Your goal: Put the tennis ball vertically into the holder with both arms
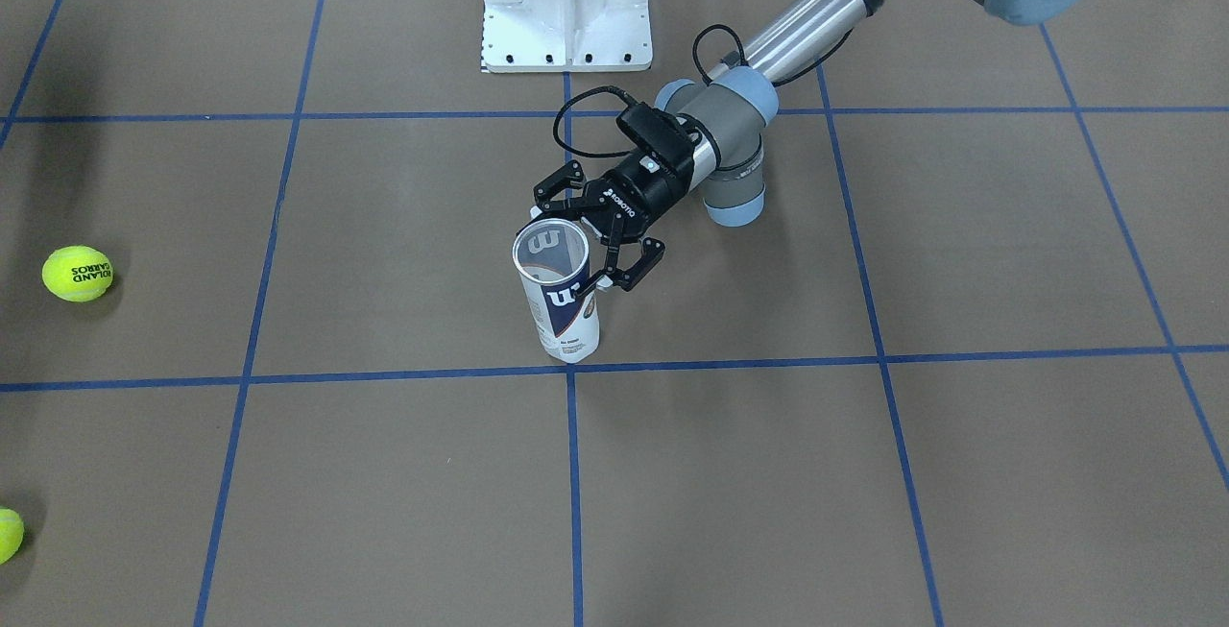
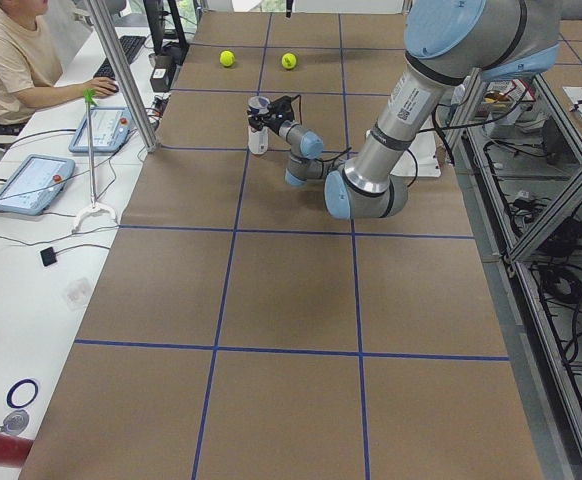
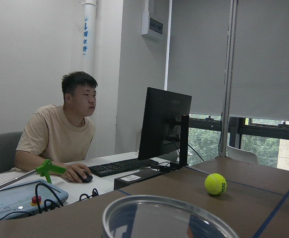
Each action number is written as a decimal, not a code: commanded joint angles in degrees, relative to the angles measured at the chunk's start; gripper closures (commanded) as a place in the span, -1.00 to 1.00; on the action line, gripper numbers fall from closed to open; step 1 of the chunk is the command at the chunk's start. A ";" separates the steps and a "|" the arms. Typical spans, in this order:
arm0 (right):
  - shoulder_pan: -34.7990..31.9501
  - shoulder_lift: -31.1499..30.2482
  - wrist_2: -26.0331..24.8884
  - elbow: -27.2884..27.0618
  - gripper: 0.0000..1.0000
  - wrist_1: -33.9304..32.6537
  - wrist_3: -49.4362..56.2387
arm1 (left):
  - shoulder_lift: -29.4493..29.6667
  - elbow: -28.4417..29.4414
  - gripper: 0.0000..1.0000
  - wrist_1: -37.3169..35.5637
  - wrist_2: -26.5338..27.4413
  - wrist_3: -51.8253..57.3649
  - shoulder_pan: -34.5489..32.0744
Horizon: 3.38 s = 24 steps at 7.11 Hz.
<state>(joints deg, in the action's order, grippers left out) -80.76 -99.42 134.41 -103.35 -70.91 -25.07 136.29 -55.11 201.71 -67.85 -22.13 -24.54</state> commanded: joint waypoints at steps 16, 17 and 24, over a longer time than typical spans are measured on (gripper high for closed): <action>28.99 0.37 -24.36 7.11 -0.98 21.17 -24.68 | -0.05 0.44 -0.98 -2.11 0.18 3.76 -1.47; 29.43 0.28 -25.33 7.11 -0.23 21.17 -24.68 | -0.05 0.44 -0.98 -2.11 0.18 3.76 -1.39; 29.52 17.29 -24.03 5.63 1.00 16.19 -34.75 | -0.14 0.44 -0.98 -2.11 0.18 3.76 -1.30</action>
<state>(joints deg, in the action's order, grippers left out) -51.27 -87.54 109.91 -97.31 -51.86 -55.41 136.15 -54.67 199.60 -67.67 -18.37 -25.88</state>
